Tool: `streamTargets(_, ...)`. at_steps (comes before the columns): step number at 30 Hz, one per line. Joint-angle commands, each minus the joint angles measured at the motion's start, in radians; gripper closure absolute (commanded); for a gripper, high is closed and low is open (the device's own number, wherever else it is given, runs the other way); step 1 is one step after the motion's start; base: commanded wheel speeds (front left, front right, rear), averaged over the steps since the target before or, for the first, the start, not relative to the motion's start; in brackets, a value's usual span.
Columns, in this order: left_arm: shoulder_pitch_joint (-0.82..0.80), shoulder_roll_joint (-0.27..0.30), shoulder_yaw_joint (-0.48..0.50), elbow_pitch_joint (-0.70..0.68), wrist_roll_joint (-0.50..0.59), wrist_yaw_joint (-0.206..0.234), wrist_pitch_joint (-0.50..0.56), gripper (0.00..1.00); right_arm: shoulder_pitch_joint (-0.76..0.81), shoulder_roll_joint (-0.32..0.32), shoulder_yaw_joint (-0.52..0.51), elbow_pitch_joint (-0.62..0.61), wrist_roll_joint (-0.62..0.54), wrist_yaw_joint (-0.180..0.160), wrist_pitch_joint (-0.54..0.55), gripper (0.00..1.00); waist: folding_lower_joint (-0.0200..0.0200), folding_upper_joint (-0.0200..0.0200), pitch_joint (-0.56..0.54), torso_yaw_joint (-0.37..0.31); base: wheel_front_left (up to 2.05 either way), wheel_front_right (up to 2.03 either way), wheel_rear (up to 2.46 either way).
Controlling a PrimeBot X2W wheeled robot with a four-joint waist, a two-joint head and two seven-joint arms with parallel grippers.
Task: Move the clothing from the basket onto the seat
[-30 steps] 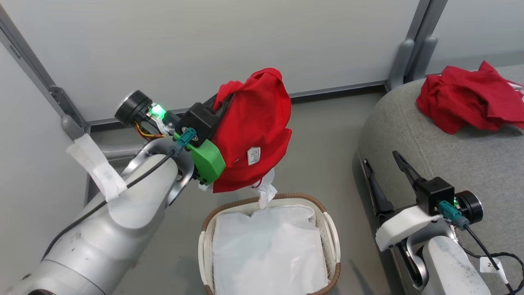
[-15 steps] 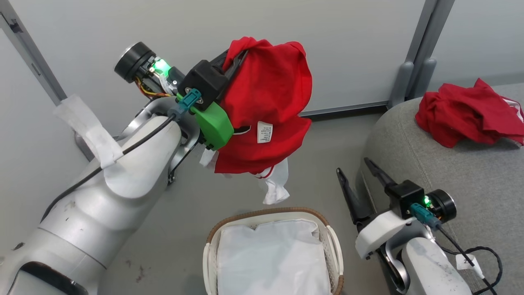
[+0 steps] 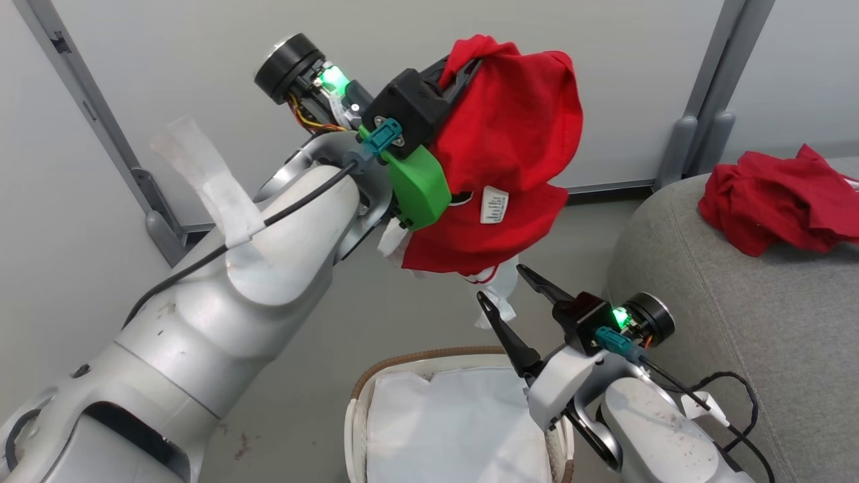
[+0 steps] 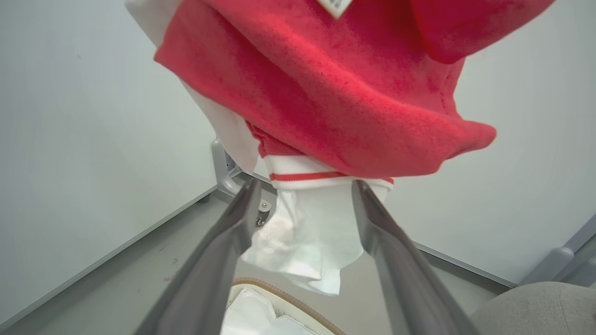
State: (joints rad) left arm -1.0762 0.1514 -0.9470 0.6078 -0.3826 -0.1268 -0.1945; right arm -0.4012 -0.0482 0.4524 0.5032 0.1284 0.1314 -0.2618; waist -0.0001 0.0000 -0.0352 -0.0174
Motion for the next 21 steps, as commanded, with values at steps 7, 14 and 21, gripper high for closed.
streamTargets(7,-0.038,-0.041,-0.03,-0.015,-0.036,-0.004,0.016,1.0,-0.07,-0.005,0.024,0.1,-0.041,-0.001,-0.005,0.0,0.0001,0.0,-0.009,0.036,0.0,0.0,0.0)
streamTargets(14,-0.054,-0.063,-0.045,-0.038,-0.074,-0.004,0.024,1.0,-0.075,-0.004,-0.102,0.128,-0.098,-0.001,-0.005,0.0,0.0001,0.0,-0.01,0.063,0.0,0.0,0.0)
streamTargets(21,-0.042,-0.07,-0.047,-0.055,-0.105,-0.004,0.022,1.0,-0.103,-0.004,-0.145,0.14,-0.101,-0.001,-0.005,0.0,0.0001,0.0,-0.005,0.075,0.0,0.0,0.0)
